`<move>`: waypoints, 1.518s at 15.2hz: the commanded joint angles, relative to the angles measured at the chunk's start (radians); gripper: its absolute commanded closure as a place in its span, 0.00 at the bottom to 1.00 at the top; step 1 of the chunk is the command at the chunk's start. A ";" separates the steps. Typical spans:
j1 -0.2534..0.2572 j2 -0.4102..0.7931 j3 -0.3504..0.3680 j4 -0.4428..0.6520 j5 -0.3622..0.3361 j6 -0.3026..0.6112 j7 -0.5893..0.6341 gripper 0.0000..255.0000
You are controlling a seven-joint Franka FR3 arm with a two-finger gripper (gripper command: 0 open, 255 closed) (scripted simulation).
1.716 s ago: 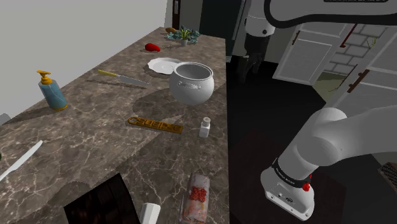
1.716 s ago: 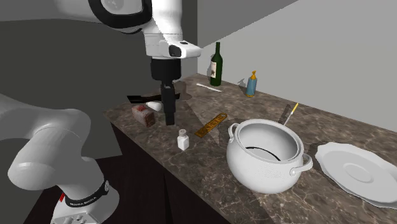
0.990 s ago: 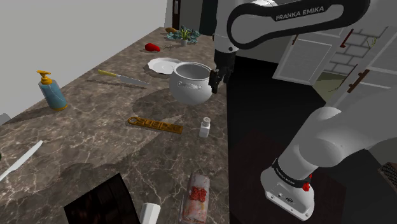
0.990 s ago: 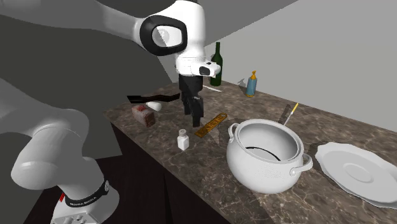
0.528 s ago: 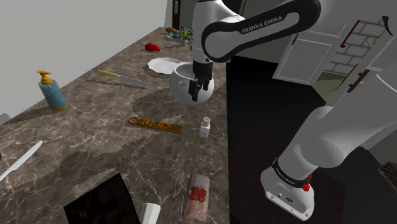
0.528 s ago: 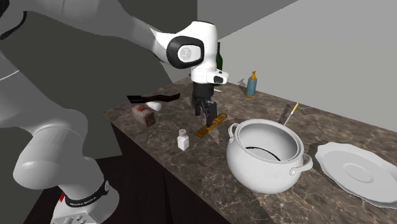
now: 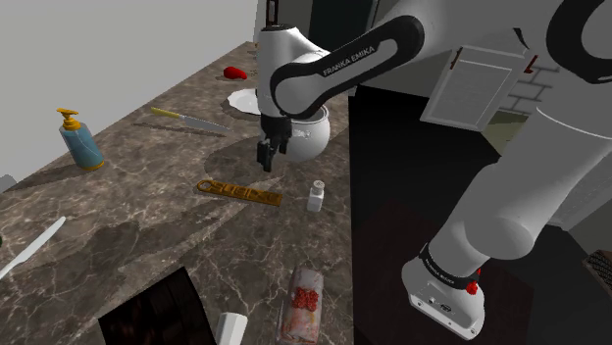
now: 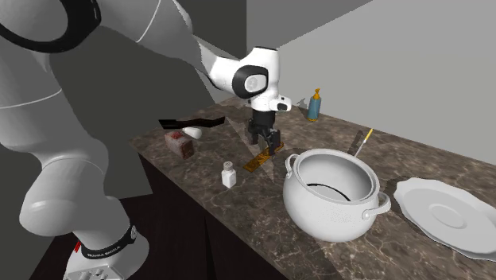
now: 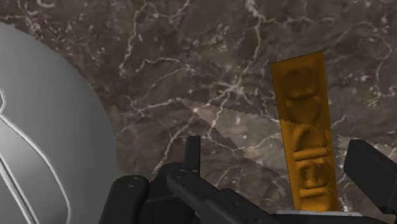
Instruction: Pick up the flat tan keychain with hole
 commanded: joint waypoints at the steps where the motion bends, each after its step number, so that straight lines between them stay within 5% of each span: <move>1: 0.015 0.066 0.015 0.041 -0.008 0.028 0.003 0.00; 8: 0.071 0.298 0.048 0.222 -0.053 0.086 0.003 0.00; 18: 0.081 0.367 0.037 0.205 -0.080 0.170 0.022 0.00; 19: 0.081 0.368 0.037 0.206 -0.081 0.170 0.022 1.00; 23: 0.083 0.370 0.037 0.205 -0.081 0.172 0.025 1.00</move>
